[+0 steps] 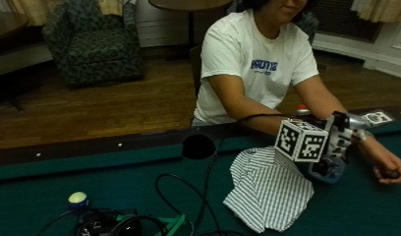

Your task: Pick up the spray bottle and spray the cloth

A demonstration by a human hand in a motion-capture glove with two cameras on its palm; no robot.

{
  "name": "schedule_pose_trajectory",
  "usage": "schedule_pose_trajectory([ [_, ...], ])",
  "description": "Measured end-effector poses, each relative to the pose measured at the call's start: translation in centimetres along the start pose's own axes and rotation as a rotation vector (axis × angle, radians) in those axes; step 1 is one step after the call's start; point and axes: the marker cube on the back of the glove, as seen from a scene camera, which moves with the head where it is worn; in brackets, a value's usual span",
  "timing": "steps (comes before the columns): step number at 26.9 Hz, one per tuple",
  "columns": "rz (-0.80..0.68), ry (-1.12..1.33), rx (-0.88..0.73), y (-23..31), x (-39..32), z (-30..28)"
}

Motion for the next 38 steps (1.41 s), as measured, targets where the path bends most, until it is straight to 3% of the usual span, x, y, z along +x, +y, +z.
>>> schedule_pose_trajectory([
  [20,0.026,-0.030,-0.010,-2.1,3.9,4.6],
  [27,0.085,-0.052,-0.181,-1.0,5.3,4.5],
  [38,0.052,0.247,-0.387,2.9,6.0,0.2],
])
